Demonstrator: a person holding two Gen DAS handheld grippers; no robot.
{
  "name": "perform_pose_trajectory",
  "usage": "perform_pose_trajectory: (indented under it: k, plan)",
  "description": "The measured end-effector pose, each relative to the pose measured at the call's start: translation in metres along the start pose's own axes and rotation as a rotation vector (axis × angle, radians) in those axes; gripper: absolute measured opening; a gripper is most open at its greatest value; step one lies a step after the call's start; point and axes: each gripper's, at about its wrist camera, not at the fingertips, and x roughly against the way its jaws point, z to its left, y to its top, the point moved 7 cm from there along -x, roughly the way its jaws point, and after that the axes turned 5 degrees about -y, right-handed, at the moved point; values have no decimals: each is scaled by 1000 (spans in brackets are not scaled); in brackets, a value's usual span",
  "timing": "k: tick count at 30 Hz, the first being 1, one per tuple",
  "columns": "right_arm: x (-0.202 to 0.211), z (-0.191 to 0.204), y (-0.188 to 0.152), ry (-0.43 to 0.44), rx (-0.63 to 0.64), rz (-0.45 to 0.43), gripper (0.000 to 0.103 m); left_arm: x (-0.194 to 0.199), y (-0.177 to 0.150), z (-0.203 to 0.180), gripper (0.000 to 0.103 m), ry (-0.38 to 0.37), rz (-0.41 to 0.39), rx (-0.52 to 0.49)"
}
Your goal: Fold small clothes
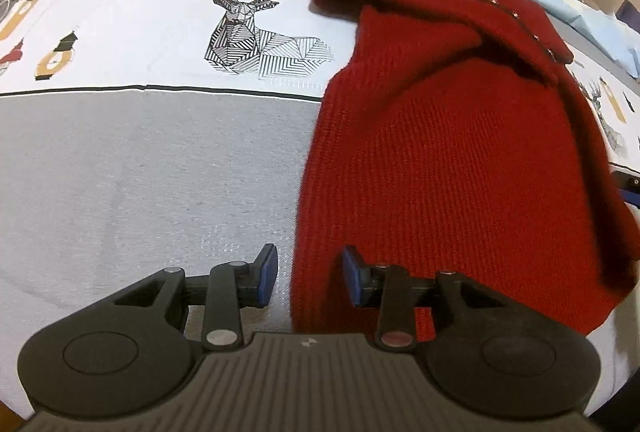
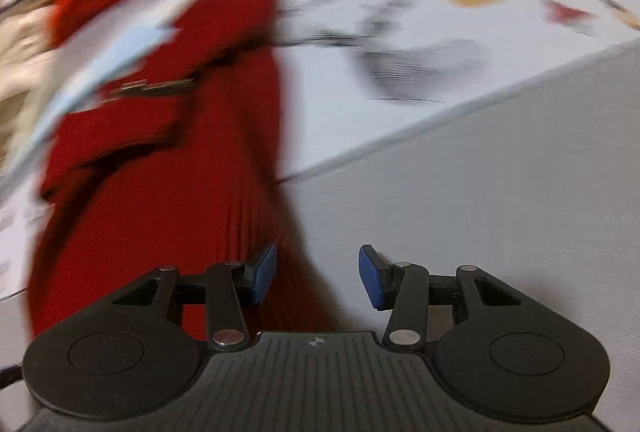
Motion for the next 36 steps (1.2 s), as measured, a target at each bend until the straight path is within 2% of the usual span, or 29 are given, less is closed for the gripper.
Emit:
perform_pose_trajectory:
  k: [1,3,4,6,9,11,12,13,14,16,18,21,22,24,25,27,28,29,30,32,33,34,36]
  plan:
    - [0,18,-3,72,44,5,52,-1,0,0,39,-2,1,1]
    - [2,52,-13,196,149,29,65,-4,1,-1,39,-1,4,3]
    - [0,62,-18,199,187,38,66,-5,1,-2,39,-1,7,4]
    - [-7,66,-22,115,227,46,66,-7,1,-4,39,-2,11,1]
    - [-13,51,-21,43,140,64,66,-8,1,-8,39,-5,10,-10]
    - [-14,47,-19,48,99,73,57,-9,2,-10,39,1,10,-15]
    - [-13,45,-18,54,90,68,42,-8,2,-10,38,3,7,-13]
    - [-10,45,-17,60,85,51,26,-7,3,-10,33,3,2,-8]
    - [-5,45,-14,68,77,31,21,-6,4,-11,28,-1,-5,-2]
    - [4,40,-7,82,46,-6,7,-4,2,-12,8,-4,-12,-2]
    - [21,29,0,118,-17,-54,7,-3,0,-14,3,3,-17,-13]
    - [52,4,15,173,-110,-154,6,-1,-3,-16,3,0,-17,-20]
    - [58,-5,20,164,-113,-173,6,-2,-4,-15,3,-2,-14,-18]
    - [68,-33,23,46,-89,-189,5,-3,-5,-14,3,-6,0,-13]
    - [70,-46,22,-28,-73,-182,0,-4,-6,-14,4,-13,6,-11]
    - [69,-71,18,-190,-33,-152,0,-7,-6,-15,8,-23,20,-13]
    - [68,-81,17,-241,-23,-135,0,-8,-6,-16,12,-18,25,-13]
    - [67,-88,15,-253,-29,-125,0,-9,-6,-15,14,-12,25,-11]
    - [66,-94,15,-241,-52,-115,3,-10,-5,-14,16,-11,24,-3]
    - [60,-93,13,-161,-89,-89,4,-12,-3,-12,16,-17,24,30]
    - [54,-89,10,-112,-95,-52,13,-13,-3,-11,16,-22,26,44]
    - [49,-86,7,-88,-96,-28,27,-14,-3,-11,16,-25,29,55]
    - [39,-76,5,-86,-84,0,44,-16,-4,-11,16,-25,34,61]
